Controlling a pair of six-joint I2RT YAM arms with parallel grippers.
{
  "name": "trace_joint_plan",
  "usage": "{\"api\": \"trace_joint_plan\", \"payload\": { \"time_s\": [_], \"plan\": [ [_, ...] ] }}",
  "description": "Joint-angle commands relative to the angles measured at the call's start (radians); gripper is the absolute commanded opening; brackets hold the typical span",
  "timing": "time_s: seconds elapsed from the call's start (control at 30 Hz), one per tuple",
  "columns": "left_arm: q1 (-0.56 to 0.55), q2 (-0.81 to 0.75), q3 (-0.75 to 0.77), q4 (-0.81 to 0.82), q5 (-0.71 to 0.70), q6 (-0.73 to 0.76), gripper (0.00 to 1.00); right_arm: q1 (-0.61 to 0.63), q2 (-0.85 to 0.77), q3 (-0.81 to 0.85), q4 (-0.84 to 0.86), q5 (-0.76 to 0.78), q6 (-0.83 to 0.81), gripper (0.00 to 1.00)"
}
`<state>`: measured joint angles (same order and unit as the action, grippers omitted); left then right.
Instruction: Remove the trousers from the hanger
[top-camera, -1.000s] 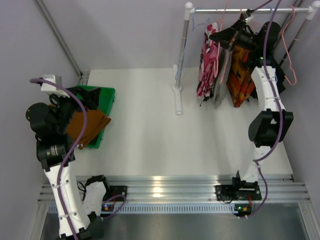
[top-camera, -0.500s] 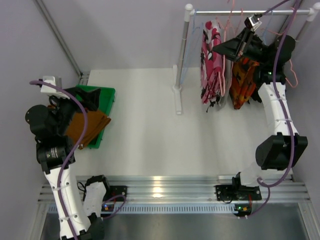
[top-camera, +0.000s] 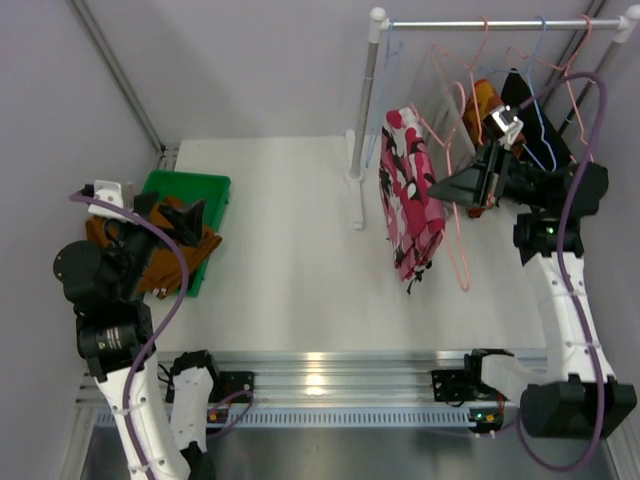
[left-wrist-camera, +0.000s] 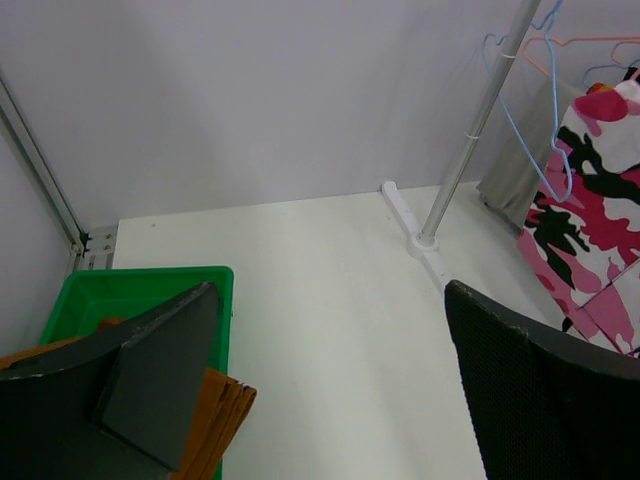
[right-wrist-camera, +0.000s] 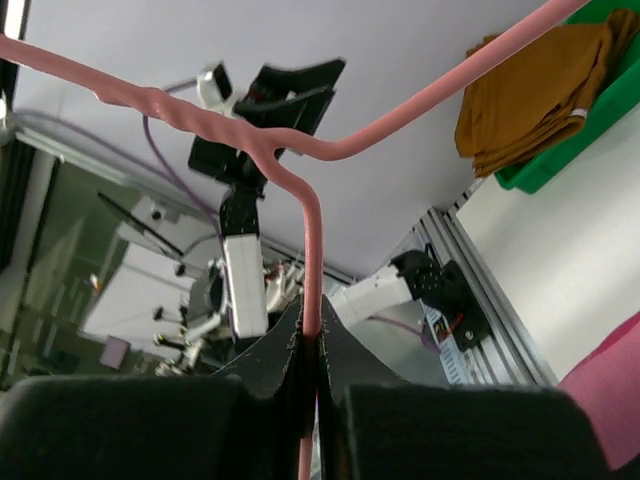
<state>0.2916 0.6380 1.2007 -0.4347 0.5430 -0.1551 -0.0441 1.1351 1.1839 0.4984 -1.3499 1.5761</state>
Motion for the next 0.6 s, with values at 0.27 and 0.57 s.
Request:
{"api": "trace_joint_plan", "payload": {
  "time_s": [0.27,0.57],
  "plan": [
    [0.004,-0.058,-0.044,-0.053,0.031,0.005,0.99,0.036,-0.400,-0.026,-0.541,-0.088,-0.478,0.00],
    [0.003,-0.084,-0.078,-0.052,0.064,-0.017,0.99,0.502,-0.260,0.012,-0.416,0.144,-0.413,0.00]
  ]
}}
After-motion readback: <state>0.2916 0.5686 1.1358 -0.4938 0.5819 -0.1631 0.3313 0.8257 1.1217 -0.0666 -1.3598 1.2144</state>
